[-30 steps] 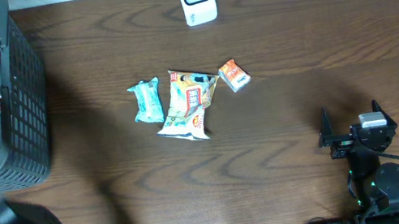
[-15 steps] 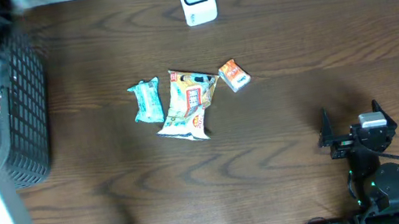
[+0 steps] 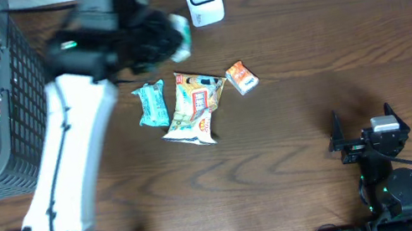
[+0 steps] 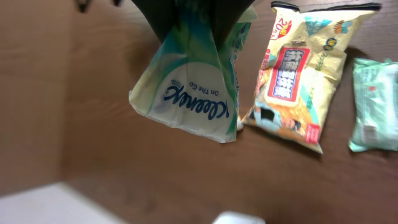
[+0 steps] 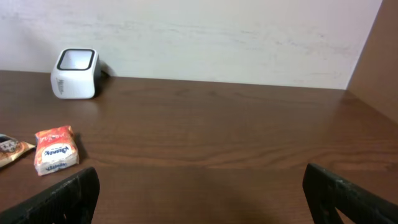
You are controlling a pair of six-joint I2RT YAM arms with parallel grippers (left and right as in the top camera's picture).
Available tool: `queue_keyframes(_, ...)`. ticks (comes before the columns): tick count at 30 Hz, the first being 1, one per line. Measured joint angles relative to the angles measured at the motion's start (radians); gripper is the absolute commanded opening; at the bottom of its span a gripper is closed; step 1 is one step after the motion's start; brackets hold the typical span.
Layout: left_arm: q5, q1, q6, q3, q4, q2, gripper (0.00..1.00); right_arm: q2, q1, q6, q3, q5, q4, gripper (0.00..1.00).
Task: Scan the item barcode
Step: 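Carry the Kleenex pack over the table toward the small orange box, then open the left gripper to drop the Kleenex pack and withdraw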
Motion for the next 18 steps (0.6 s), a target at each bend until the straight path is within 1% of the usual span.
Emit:
queue_keyframes(5, -0.102, -0.14, 0.0, 0.0, 0.004, 0.134, 0.08, 0.0, 0.0, 0.0, 0.0, 0.0, 0.0, 0.99)
queue_keyframes(9, -0.146, -0.212, -0.001, -0.001, 0.032, 0.246, 0.07, 0.0, 0.0, 0.0, 0.0, 0.0, 0.0, 0.99)
queue_keyframes(17, -0.175, -0.243, -0.02, -0.001, 0.051, 0.421, 0.08, 0.0, 0.0, 0.0, 0.0, 0.0, 0.0, 0.99)
queue_keyframes(18, -0.177, -0.243, -0.031, -0.001, 0.051, 0.434, 0.09, 0.0, 0.0, 0.0, 0.0, 0.0, 0.0, 0.99)
